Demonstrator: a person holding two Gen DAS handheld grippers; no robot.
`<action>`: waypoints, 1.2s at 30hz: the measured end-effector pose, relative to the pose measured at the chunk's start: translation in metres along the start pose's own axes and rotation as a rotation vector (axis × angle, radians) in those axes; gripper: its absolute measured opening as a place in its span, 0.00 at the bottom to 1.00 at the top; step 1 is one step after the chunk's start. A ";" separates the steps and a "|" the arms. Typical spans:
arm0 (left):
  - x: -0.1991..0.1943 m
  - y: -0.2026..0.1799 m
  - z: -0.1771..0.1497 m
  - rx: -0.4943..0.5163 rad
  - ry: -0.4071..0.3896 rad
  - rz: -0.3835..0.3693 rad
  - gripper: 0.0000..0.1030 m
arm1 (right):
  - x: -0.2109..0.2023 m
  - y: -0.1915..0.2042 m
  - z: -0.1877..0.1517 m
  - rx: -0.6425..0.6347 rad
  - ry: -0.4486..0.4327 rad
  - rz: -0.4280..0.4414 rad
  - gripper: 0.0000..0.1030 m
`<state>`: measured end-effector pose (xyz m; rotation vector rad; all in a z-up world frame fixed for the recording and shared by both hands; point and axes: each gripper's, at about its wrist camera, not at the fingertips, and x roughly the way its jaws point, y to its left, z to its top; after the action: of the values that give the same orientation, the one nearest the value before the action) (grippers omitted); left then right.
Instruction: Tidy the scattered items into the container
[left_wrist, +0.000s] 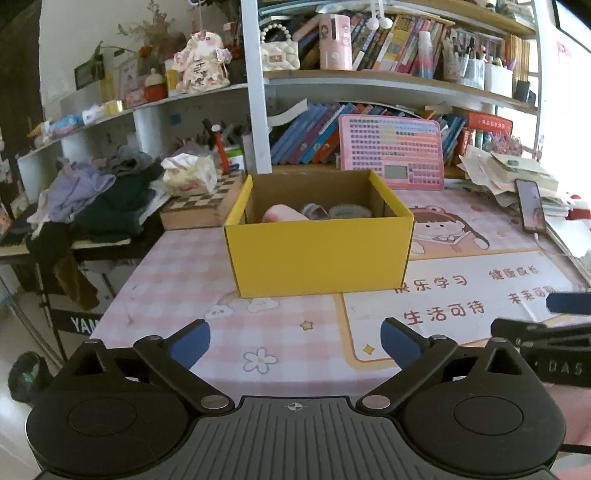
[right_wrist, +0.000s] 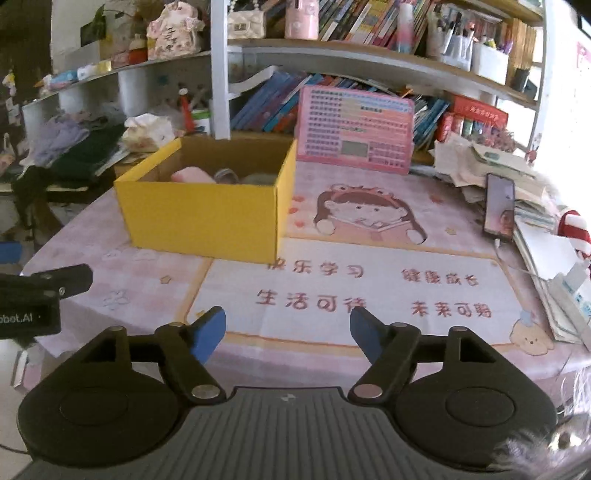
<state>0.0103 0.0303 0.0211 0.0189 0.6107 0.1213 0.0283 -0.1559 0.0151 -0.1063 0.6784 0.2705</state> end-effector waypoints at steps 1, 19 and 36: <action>0.001 0.000 0.000 -0.003 0.006 -0.004 0.99 | 0.000 -0.001 -0.001 0.008 0.007 0.002 0.74; -0.001 -0.011 -0.015 0.013 0.070 -0.036 1.00 | -0.012 -0.007 -0.016 0.045 0.041 -0.014 0.85; 0.000 -0.008 -0.028 0.017 0.125 -0.047 1.00 | -0.007 0.003 -0.023 0.033 0.089 -0.002 0.93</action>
<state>-0.0045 0.0217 -0.0019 0.0135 0.7367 0.0718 0.0085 -0.1583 0.0016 -0.0877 0.7710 0.2535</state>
